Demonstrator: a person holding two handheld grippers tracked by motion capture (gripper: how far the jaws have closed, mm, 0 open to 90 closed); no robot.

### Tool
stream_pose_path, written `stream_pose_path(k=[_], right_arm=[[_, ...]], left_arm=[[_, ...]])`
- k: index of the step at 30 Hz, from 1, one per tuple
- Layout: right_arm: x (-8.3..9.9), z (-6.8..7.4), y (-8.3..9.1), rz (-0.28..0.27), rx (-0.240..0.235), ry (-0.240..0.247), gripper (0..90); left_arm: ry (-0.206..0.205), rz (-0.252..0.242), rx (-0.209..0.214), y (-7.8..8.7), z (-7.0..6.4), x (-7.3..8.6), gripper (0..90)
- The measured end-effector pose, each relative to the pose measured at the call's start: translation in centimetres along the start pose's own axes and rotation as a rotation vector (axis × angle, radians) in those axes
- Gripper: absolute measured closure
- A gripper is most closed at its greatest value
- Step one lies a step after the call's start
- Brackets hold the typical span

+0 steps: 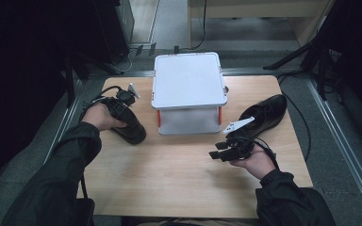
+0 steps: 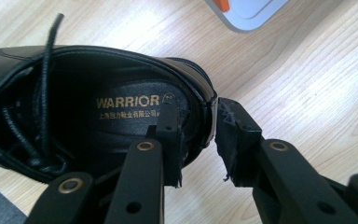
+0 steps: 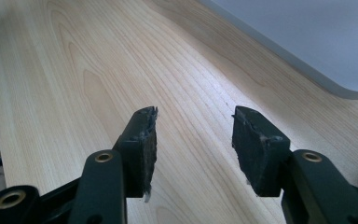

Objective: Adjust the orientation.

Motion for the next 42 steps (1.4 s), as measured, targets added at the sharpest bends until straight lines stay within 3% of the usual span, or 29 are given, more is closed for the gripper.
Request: stream_pose_path(k=[7,16,24,31,42], right_arm=[[0.0,-0.1,0.0,-0.001,0.002,-0.001,50.5],[0.0,-0.1,-0.2,0.004,0.0,0.002,50.3],[0.0,-0.1,-0.3,0.008,0.002,0.003,50.3],[0.0,0.0,-0.3,0.011,0.0,0.003,50.3],[0.0,0.1,-0.5,0.014,-0.003,0.006,50.4]], left_arm=[[-0.004,0.018,0.011,-0.6,-0.3,-0.1,78.1],[-0.012,0.017,0.027,-0.1,0.0,0.6,80.5],[-0.034,0.015,0.057,1.5,1.5,3.3,78.6],[-0.062,0.077,0.07,1.9,3.7,7.4,75.6],[0.005,0.063,0.091,2.5,5.7,9.8,73.3]])
Point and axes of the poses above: each handheld gripper's, and its own axes: y roughly backward along the jaws, x roughly out of its underside, z roughly to its left, the point moved 6 cm from there along -y, roughly forward along the jaws, and after that the axes turned 11 degrees about y, right-handed, at the moved point
